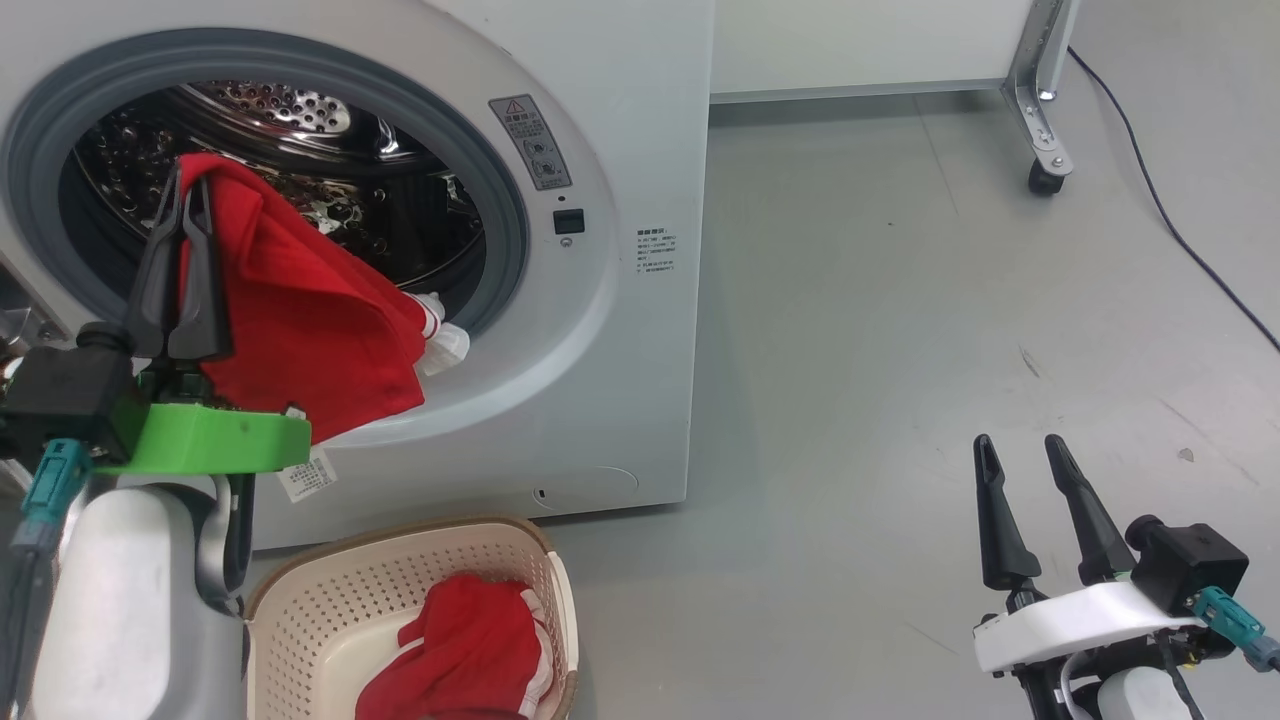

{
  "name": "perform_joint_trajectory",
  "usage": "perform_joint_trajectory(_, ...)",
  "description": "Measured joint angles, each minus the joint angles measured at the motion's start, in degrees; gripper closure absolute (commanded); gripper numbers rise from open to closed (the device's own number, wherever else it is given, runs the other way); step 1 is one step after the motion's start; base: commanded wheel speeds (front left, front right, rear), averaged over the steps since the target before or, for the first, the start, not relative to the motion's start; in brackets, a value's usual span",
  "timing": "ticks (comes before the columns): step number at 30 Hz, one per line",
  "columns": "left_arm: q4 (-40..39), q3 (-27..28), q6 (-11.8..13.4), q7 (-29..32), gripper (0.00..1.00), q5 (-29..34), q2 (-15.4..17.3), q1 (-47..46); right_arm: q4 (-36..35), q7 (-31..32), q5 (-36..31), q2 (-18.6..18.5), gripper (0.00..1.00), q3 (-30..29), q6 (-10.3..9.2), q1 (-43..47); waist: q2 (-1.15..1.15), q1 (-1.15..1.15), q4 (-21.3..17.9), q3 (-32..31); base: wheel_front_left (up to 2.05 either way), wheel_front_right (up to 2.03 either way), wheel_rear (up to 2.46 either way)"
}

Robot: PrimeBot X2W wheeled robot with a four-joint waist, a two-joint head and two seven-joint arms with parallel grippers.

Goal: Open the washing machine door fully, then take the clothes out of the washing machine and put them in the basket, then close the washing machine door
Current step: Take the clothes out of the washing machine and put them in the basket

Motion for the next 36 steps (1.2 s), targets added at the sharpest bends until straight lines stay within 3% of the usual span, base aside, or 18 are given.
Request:
perform_joint_trajectory(11, -5.5, 0.2, -0.4, -0.3, 1.0, 0.1, -0.4, 3.3, -0.1, 0.0, -0.1, 0.3, 0.0, 0.0, 0.0, 0.1, 0.0, 0.0, 0.0, 0.2, 0.0, 0.0, 0.0)
perform_joint_trajectory(22, -5.6, -0.8, -0.9, -0.3, 1.0, 0.5, -0.7, 7.9, -0.3, 0.0, -0.4, 0.3, 0.0, 0.0, 0.0, 0.2, 0.0, 0.0, 0.0, 0.8, 0.0, 0.0, 0.0)
perform_joint_trajectory(36, 0.2, -2.8, -1.5, -0.2, 1.0, 1.0, -0.7, 12.9, -0.9, 0.0, -0.4, 0.3, 0.0, 0.5, -0.01, 0.3, 0.0, 0.0, 0.1, 3.3, 0.0, 0.0, 0.0)
